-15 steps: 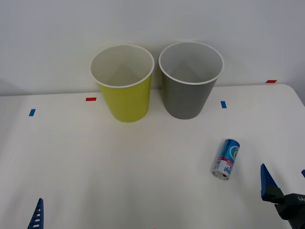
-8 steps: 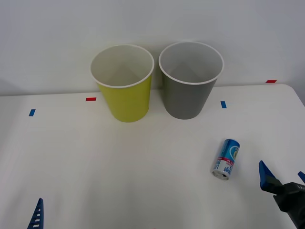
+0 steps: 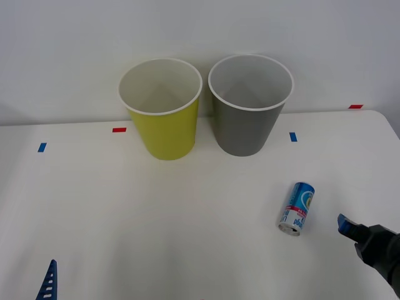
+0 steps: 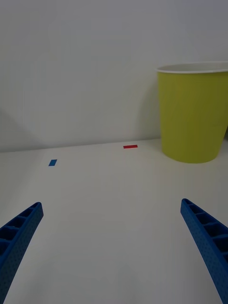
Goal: Put cans in the gray bin and PET bottles in the light green bin.
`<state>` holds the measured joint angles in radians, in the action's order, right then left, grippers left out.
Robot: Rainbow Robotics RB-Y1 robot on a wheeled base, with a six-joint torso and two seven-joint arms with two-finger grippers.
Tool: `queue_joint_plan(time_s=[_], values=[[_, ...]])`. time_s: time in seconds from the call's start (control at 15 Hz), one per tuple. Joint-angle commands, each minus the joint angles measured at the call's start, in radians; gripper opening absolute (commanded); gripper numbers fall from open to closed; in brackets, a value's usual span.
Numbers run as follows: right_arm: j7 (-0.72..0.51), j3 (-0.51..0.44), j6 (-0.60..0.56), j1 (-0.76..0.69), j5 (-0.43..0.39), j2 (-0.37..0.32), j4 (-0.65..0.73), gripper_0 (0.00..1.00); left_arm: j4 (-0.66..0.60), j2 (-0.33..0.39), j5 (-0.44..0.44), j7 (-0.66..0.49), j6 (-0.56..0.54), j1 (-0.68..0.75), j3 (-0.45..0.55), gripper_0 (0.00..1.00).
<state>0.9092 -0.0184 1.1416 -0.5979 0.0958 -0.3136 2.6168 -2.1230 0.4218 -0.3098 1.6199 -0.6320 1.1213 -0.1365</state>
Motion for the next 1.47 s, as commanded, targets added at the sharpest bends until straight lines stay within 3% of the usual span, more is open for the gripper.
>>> queue_joint_plan(time_s=[0.07, 0.33, 0.8, 1.0, 1.47], values=[[-0.010, -0.022, 0.172, 0.112, 0.044, -0.005, 0.001, 1.00, 0.000, 0.000, 0.000, 0.000, 0.000, 0.000, 0.000, 1.00], [-0.024, -0.045, 0.354, 0.250, 0.113, -0.025, 0.001, 1.00, 0.000, 0.000, 0.000, 0.000, 0.000, 0.000, 0.000, 1.00], [-0.073, -0.068, 0.356, 0.405, 0.308, -0.142, -0.170, 1.00, 0.000, 0.000, 0.000, 0.000, 0.000, 0.000, 0.000, 1.00], [-0.151, -0.064, 0.357, 0.448, 0.380, -0.183, -0.215, 1.00, 0.000, 0.000, 0.000, 0.000, 0.000, 0.000, 0.000, 1.00], [-0.167, 0.011, 0.356, 0.575, 0.450, -0.297, -0.370, 1.00, 0.000, 0.000, 0.000, 0.000, 0.000, 0.000, 0.000, 1.00]])
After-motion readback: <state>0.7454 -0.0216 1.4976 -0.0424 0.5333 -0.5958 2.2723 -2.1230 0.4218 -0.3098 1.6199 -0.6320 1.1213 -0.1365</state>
